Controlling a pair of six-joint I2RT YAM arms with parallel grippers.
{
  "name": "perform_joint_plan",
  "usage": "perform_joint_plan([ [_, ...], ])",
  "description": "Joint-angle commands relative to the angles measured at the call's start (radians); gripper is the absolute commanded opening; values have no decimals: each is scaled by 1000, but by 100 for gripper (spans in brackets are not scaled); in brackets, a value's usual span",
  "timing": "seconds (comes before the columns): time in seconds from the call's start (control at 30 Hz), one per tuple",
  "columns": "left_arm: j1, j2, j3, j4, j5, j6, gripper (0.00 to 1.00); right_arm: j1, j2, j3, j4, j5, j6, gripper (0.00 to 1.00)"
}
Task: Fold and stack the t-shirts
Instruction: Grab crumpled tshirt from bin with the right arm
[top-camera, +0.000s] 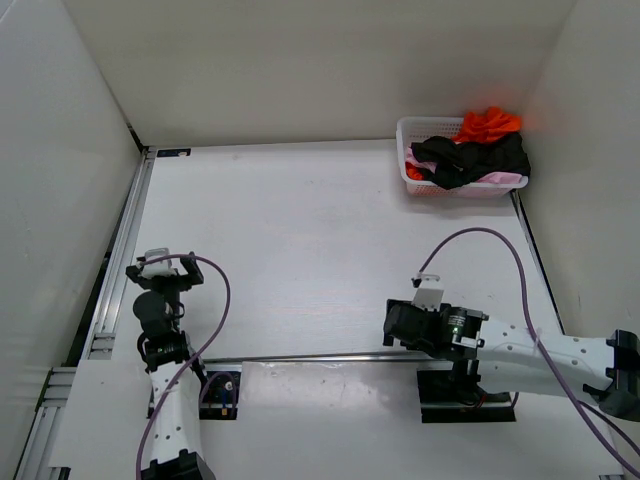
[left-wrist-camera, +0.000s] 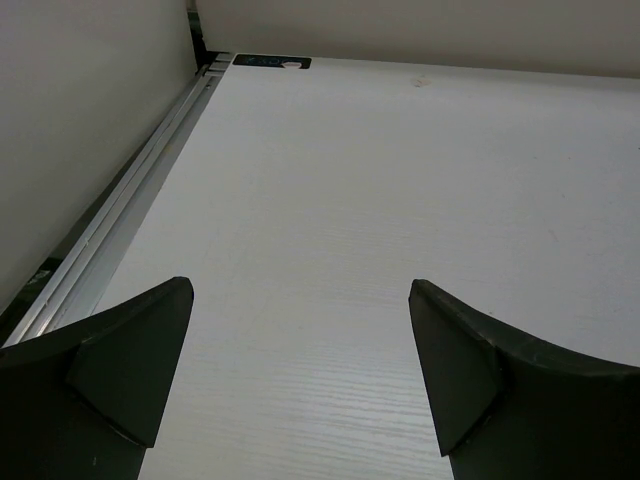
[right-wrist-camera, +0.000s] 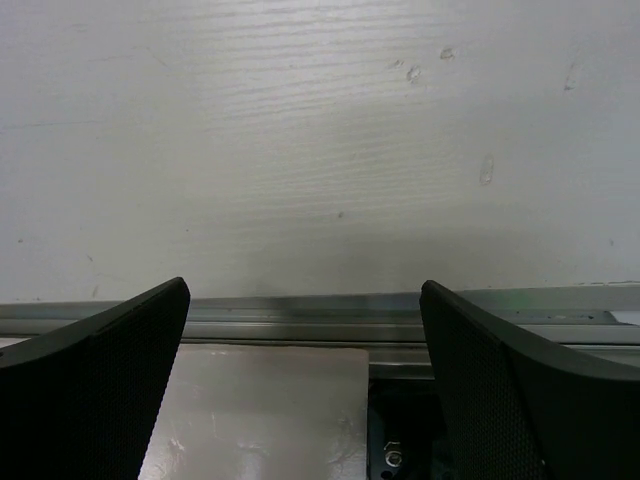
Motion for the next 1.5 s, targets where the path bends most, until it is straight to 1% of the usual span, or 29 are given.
perform_joint_plan([
  [0.0, 6, -9, -153, 0, 13, 0, 100, 6, 50, 120, -31, 96, -55, 100],
  [0.13, 6, -9, -153, 0, 13, 0, 100, 6, 110, 300, -29, 220, -257, 100],
  [0.2, 6, -9, -153, 0, 25, 0, 100, -27, 121, 393, 33, 289, -372, 100],
  [0.23, 6, -9, -137, -27, 69, 0, 100, -56, 132, 427, 110, 280, -491, 100],
  [0.27, 6, -9, -120, -44, 108, 0, 100, -97, 132, 465, 148, 254, -545, 100],
  [0.33, 6, -24, -37, -107, 180, 0, 100, -263, 162, 567, 262, 161, -642, 100],
  [0.37, 6, -36, -2, -182, 239, 0, 100, -332, 185, 599, 296, 19, -720, 100],
  [0.4, 6, -36, 79, -219, 270, 0, 100, -478, 204, 671, 320, -60, -740, 100],
  [0.43, 6, -36, 124, -257, 301, 0, 100, -556, 225, 712, 345, -145, -756, 100],
  [0.47, 6, -21, 170, -303, 320, 0, 100, -692, 283, 757, 345, -219, -776, 100],
  [0.5, 6, 13, 213, -304, 306, 0, 100, -748, 316, 845, 345, -272, -776, 100],
  [0.57, 6, 51, 343, -315, 254, 0, 100, -866, 429, 935, 345, -284, -796, 100],
  [0.6, 6, 69, 383, -324, 240, 0, 100, -895, 473, 984, 322, -257, -796, 100],
  [0.63, 6, 105, 458, -350, 240, 0, 100, -947, 570, 1091, 272, -188, -796, 100],
  [0.67, 6, 126, 498, -380, 261, 0, 100, -972, 619, 1145, 246, -156, -796, 100],
  [0.7, 6, 189, 546, -488, 278, 0, 100, -995, 671, 1246, 220, -130, -796, 100],
  [0.73, 6, 232, 660, -564, 307, 0, 100, -1041, 775, 1297, 192, -104, -796, 100],
  [0.8, 6, 333, 785, -707, 327, 0, 100, -1081, 871, 1374, 143, -90, -787, 100],
  [0.83, 6, 429, 889, -803, 311, 0, 100, -1113, 955, 1423, 143, -90, -800, 100],
  [0.93, 6, 551, 1011, -926, 378, 0, 100, -1164, 1108, 1480, 143, -90, -810, 100],
  [1.07, 6, 588, 1061, -947, 471, 0, 100, -1201, 1259, 1546, 143, -125, -836, 100],
  [1.17, 6, 622, 1071, -956, 462, 0, 100, -1221, 1322, 1546, 143, -142, -856, 100],
  [1.23, 6, 634, 1071, -956, 417, 0, 100, -1233, 1344, 1535, 143, -152, -868, 100],
  [1.3, 6, 645, 1071, -966, 392, 0, 100, -1242, 1354, 1535, 143, -152, -868, 95],
  [1.33, 6, 645, 1071, -966, 381, 0, 100, -1254, 1364, 1535, 143, -177, -868, 87],
  [1.37, 6, 645, 1071, -980, 357, 0, 100, -1254, 1364, 1535, 152, -200, -868, 70],
  [1.4, 6, 654, 1071, -980, 346, 0, 100, -1268, 1364, 1544, 152, -227, -868, 58],
  [1.43, 6, 654, 1071, -989, 335, 0, 100, -1277, 1364, 1544, 152, -252, -868, 29],
  [1.47, 6, 654, 1071, -989, 323, 0, 100, -1277, 1364, 1559, 152, -252, -859, 15],
])
